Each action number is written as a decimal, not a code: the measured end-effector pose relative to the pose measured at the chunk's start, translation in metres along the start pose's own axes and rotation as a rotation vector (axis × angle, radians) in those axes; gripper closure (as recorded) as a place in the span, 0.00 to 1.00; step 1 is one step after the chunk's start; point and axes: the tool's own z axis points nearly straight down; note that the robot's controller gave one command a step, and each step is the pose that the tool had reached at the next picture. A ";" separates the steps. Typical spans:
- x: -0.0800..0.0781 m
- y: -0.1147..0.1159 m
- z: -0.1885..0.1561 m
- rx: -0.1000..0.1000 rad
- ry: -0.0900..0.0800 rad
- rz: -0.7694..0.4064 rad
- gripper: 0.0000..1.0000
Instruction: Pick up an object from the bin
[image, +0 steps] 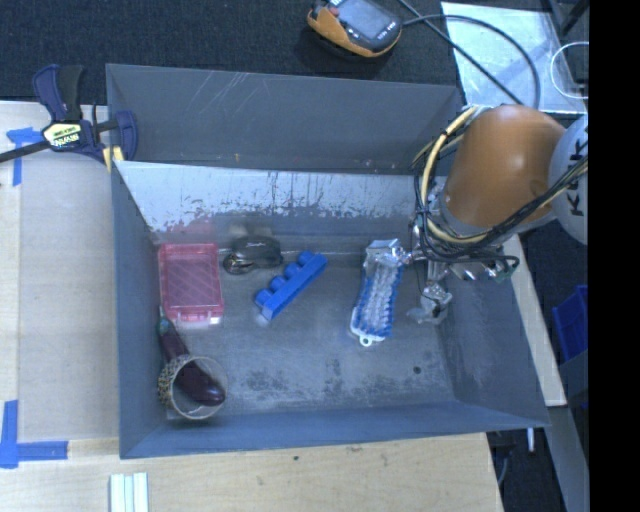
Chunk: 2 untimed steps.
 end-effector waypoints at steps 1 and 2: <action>-0.014 -0.017 0.063 0.001 -0.004 -0.257 0.00; -0.012 -0.012 0.061 0.002 -0.003 -0.490 1.00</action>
Offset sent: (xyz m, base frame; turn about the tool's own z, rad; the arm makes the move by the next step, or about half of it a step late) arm 0.0162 -0.0028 -0.0620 -0.4933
